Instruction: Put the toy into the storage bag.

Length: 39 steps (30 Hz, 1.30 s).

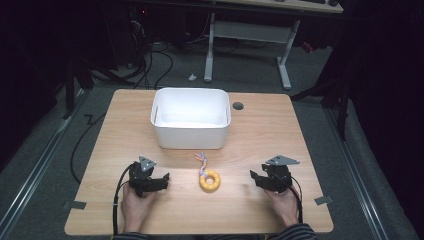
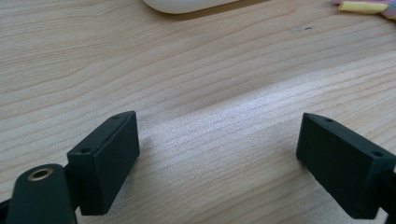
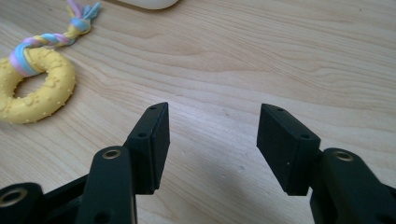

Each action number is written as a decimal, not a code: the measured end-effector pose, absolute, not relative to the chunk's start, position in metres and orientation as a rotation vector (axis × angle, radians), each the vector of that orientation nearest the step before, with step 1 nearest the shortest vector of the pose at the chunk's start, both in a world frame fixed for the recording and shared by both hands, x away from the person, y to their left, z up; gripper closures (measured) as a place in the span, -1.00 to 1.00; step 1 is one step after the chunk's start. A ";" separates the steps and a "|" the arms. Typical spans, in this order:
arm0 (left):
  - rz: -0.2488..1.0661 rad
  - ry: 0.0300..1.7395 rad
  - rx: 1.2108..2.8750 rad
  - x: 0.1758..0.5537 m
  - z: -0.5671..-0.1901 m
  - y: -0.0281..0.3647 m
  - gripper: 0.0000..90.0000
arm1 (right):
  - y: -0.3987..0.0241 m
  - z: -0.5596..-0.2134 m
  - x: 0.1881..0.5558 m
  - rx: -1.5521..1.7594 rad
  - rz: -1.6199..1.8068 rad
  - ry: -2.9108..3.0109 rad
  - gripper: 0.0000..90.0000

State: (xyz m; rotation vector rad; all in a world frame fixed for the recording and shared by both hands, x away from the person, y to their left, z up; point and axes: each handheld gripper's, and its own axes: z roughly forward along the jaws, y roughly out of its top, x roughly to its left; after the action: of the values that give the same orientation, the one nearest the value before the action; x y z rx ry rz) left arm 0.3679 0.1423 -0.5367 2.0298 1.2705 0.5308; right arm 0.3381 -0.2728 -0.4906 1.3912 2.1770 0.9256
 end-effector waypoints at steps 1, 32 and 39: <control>0.531 1.271 2.030 0.368 -0.537 0.142 -0.70 | -0.273 -0.491 0.338 1.391 0.926 2.177 -0.01; 0.529 1.267 2.029 0.368 -0.537 0.142 -0.68 | -0.176 -0.487 0.362 1.135 0.973 2.460 0.09; 0.531 1.267 2.030 0.368 -0.537 0.142 -0.68 | -0.166 -0.495 0.368 1.121 0.928 2.519 0.14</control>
State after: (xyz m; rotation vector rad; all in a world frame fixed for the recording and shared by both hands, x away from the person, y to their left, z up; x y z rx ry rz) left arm 0.3679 0.1419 -0.5366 2.0301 1.2667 0.5306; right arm 0.3681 -0.1660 -0.4951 1.1211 2.5190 0.9281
